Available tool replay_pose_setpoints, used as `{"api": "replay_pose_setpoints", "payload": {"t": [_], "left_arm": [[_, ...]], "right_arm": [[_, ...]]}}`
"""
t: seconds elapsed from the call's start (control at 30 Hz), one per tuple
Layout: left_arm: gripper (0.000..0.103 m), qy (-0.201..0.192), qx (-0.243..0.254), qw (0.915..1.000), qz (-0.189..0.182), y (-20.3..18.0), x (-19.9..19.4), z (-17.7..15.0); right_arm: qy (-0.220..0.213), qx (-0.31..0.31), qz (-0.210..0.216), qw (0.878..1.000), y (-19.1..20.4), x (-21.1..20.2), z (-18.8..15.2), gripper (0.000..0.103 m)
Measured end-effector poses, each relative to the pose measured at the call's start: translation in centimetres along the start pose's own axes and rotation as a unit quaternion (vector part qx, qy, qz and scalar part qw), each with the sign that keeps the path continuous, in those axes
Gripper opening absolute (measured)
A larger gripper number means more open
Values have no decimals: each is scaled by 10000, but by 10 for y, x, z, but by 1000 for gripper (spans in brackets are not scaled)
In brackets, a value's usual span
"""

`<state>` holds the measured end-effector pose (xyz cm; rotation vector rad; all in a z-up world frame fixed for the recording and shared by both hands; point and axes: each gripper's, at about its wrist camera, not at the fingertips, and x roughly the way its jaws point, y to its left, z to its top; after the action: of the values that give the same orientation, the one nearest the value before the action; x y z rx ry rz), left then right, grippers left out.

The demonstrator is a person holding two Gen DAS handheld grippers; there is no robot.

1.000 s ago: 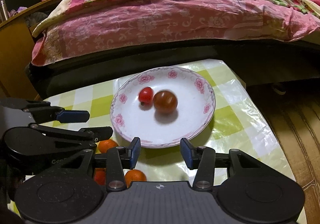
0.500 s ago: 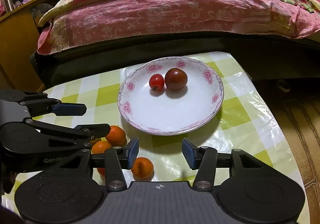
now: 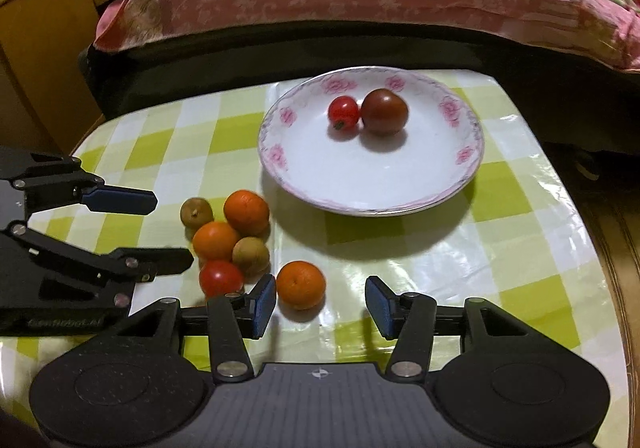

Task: Organize fruits
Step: 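Move left tool back to the loose fruits while right tool grasps an orange tangerine, then grasp a red cherry tomato with the left tool while right tool holds the tangerine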

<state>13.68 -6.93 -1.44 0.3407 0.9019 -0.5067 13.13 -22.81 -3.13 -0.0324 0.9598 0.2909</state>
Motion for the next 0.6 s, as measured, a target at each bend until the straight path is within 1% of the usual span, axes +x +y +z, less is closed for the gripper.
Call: {"api": "replay_pose_setpoints", "payload": {"t": [0.1,0.27,0.3,0.33,0.43,0.6], "left_arm": [[60,19,87,9999,-69,-3,-1,-3],[60,107,73,9995,-273,-4,2,-7],[60,124,80,9994,-311,-4,2,-7],[60,139,98,9992,-351,-6,3,-8],[60,86,112,9989,-454,-9,2,-10],[60,-30,115,9991,-397,-2,1,-7]], "right_arm": [[86,-55,3,9999,2,7,0,47],[195,-136,14,9997,7,18,2,47],[175,-163,1,9997,8,18,2,44],[188,-180,21,9997,8,19,3,38],[196,-282,-16,9994,10,19,4,26],[207,-221,-58,9995,7,16,2,25]]}}
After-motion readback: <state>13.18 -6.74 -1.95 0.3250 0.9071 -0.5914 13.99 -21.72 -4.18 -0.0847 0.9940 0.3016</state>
